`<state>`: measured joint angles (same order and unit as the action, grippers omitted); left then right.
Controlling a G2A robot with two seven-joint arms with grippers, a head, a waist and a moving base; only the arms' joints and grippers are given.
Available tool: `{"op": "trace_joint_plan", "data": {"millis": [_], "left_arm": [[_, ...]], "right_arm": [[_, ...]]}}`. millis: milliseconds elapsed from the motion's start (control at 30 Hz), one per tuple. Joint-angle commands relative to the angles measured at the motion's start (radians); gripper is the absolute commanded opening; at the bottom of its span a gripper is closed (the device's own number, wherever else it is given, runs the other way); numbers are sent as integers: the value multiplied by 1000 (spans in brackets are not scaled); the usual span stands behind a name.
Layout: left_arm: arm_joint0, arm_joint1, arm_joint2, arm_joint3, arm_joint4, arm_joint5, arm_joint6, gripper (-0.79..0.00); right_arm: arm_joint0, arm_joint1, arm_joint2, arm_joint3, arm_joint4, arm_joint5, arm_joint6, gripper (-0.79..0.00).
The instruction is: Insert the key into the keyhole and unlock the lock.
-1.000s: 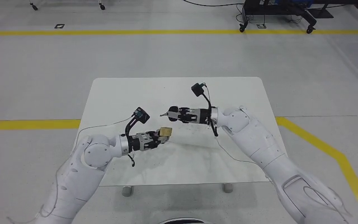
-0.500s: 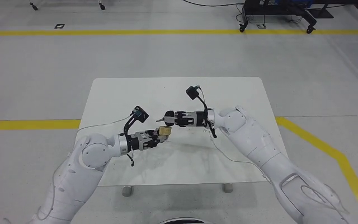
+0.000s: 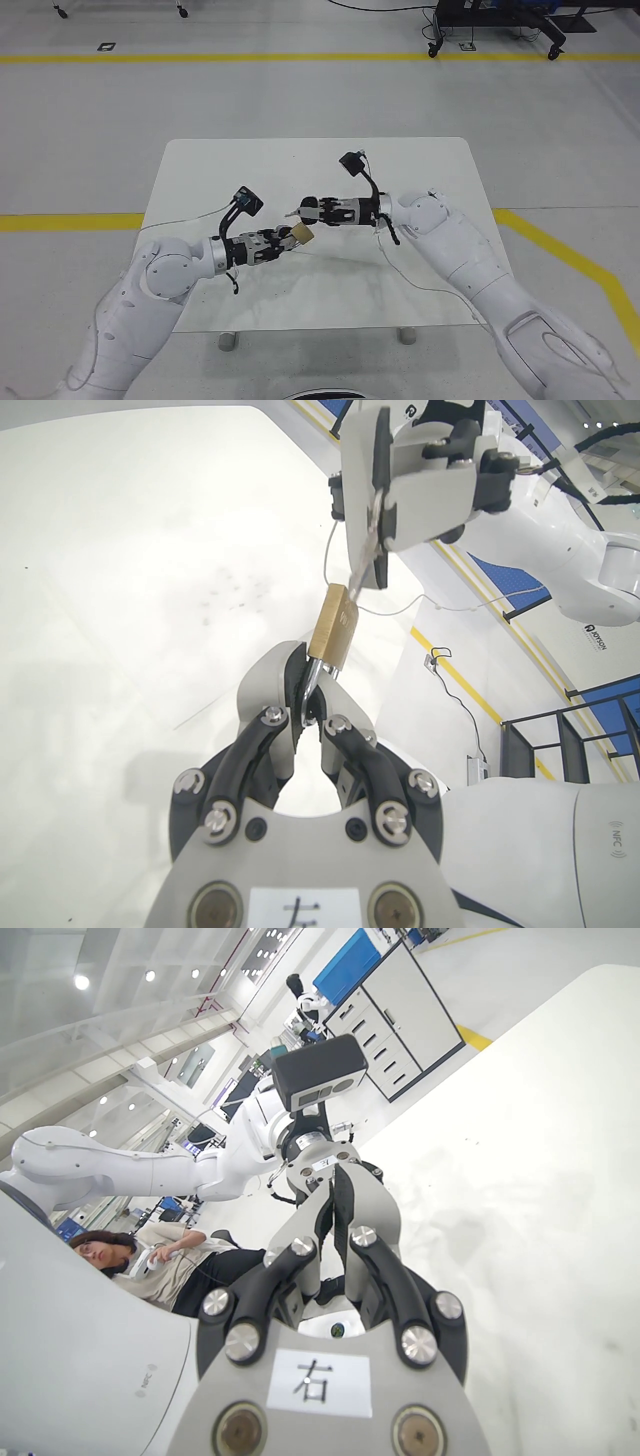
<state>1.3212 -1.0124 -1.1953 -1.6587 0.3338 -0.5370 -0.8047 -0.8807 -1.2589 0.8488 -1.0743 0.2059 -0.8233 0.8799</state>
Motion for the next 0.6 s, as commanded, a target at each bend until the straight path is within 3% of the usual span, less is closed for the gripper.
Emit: {"op": "trace_joint_plan", "data": {"millis": [0, 567], "left_arm": [[-1, 1, -1, 1, 6, 1, 3, -785], [5, 8, 7, 3, -6, -28, 11, -785]], "right_arm": [[-8, 3, 12, -6, -38, 8, -45, -785], [28, -27, -51, 23, -64, 22, -68, -785]]}}
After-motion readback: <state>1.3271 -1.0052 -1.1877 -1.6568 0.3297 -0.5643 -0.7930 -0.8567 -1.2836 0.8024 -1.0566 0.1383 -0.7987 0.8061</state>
